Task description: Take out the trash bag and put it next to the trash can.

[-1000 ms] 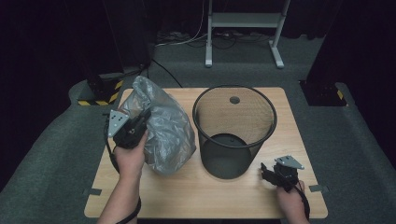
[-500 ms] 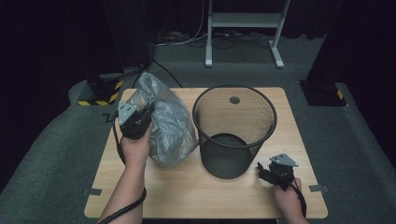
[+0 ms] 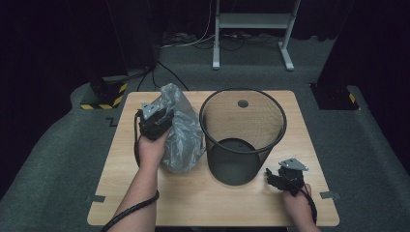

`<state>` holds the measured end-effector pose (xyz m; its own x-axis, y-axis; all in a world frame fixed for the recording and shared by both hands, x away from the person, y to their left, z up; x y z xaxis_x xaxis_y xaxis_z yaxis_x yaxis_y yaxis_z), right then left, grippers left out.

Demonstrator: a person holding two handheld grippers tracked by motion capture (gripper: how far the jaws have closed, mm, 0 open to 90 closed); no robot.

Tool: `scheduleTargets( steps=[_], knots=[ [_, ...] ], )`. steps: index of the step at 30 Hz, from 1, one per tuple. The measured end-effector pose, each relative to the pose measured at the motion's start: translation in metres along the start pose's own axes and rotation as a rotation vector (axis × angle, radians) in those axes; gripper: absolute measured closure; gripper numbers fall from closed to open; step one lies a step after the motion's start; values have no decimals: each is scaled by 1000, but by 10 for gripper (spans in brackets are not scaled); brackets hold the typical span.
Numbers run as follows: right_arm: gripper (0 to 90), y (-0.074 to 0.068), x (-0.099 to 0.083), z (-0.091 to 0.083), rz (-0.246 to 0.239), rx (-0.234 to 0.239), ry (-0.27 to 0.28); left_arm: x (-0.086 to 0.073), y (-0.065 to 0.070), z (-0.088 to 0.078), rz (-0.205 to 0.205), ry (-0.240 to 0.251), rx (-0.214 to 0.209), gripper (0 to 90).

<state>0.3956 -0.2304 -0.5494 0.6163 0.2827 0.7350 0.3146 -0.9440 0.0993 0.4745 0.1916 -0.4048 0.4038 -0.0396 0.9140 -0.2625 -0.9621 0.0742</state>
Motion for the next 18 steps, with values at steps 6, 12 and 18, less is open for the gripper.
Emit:
scheduleTargets(
  steps=[6,12,18],
  knots=[
    [253,-2,0,1,-10,10,-1,2,2,-17,-10,42,2,319],
    [254,-1,0,1,-11,13,0,12,3,-50,-13,115,-37,239],
    [254,-1,1,1,-10,15,-2,11,1,-84,16,129,-49,246]
  ],
)
Point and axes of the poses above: each handheld gripper's, and its own axes: z roughly forward along the jaws, x roughly out of its top, y roughly to its right, the point moved 4 cm from there along z, roughly forward along the jaws, and after that the axes turned 2 degrees about -y, right-handed, at the moved point
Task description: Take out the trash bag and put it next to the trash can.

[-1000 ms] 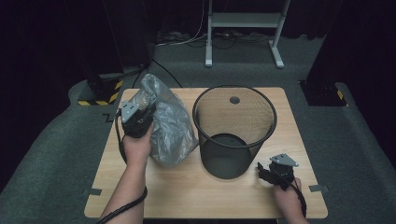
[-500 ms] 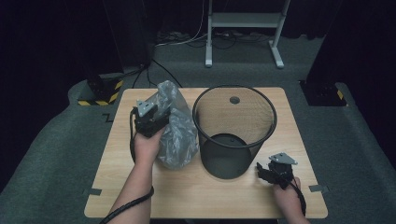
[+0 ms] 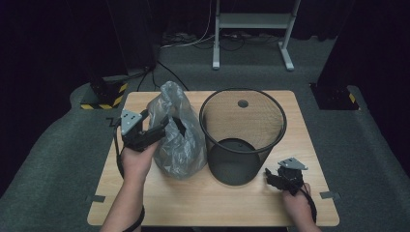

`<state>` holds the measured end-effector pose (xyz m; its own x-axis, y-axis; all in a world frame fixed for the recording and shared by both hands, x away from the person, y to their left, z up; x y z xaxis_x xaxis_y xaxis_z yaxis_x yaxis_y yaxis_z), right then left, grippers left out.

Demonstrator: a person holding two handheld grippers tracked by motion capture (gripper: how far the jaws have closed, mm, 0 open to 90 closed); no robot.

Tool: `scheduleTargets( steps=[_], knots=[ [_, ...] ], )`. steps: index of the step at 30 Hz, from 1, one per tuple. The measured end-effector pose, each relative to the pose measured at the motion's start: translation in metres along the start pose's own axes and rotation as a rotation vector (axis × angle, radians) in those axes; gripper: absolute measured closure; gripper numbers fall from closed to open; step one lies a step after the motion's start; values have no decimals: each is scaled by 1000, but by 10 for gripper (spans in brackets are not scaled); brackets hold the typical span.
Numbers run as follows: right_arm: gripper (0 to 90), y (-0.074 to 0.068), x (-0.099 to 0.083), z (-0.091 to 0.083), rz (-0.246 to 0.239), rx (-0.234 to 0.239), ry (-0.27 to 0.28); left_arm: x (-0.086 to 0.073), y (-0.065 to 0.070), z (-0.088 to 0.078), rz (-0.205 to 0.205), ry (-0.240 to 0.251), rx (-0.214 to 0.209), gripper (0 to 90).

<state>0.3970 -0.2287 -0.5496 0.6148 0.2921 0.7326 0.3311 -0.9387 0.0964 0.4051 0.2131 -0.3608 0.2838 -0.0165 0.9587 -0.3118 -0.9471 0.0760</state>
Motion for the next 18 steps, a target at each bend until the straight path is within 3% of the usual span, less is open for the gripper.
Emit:
scheduleTargets(
  steps=[8,11,13,15,18],
  knots=[
    [254,0,0,0,-5,-1,-1,-32,2,-33,45,-60,-19,227],
    [253,0,0,0,-3,0,0,-59,1,-48,45,-110,-15,206],
    [253,0,0,0,-3,0,0,-65,0,-50,49,-119,-8,198],
    [252,0,0,0,-3,-1,-1,-82,-5,-54,66,-155,6,186],
    [249,0,1,1,0,0,-2,-89,-10,-54,65,-182,20,183]
  ],
)
Point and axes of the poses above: each handheld gripper's, and its own axes: z roughly forward along the jaws, x roughly out of its top, y roughly to its right, the point moved 4 cm from there along z, roughly forward along the jaws, and after that the axes turned 2 degrees about -y, right-handed, at the moved point
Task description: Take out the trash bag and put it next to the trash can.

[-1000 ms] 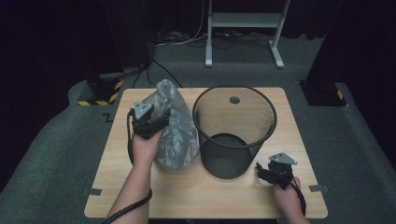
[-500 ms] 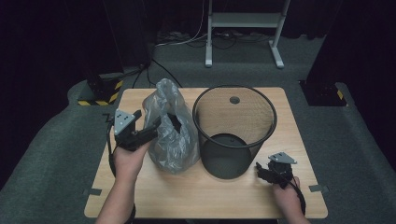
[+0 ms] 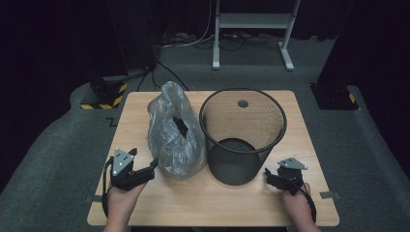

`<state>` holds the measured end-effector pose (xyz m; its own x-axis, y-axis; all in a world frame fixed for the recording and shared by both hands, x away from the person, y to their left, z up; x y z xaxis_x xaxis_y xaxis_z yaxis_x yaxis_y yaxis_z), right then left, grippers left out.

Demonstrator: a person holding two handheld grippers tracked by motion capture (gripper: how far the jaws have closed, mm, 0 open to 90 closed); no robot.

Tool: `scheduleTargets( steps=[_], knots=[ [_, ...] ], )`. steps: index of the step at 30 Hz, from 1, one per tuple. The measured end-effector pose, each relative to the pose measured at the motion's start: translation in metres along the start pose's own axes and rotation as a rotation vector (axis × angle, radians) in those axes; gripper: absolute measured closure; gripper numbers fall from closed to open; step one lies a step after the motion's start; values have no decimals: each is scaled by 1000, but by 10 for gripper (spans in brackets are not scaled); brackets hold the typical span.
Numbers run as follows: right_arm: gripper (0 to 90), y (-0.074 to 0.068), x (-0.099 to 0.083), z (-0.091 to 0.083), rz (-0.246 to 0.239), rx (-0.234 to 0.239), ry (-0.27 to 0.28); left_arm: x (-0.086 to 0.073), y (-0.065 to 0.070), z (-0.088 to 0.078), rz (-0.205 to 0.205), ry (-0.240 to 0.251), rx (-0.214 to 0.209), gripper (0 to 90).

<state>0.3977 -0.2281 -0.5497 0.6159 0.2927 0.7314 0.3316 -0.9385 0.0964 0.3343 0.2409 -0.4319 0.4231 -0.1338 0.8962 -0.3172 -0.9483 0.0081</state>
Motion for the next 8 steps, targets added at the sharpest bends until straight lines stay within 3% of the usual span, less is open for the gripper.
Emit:
scheduleTargets(
  steps=[3,8],
  knots=[
    [247,1,0,0,0,4,0,-11,-7,3,-44,-35,-11,178],
    [246,1,0,1,7,8,-3,-14,-8,4,-46,-42,-12,178]
  ],
)
Point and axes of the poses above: each handheld gripper's, and its own axes: z roughly forward along the jaws, x roughly out of its top, y roughly to its right, the point moved 4 cm from there along z, roughly forward along the jaws, and after that the axes turned 2 degrees about -y, right-handed, at the moved point
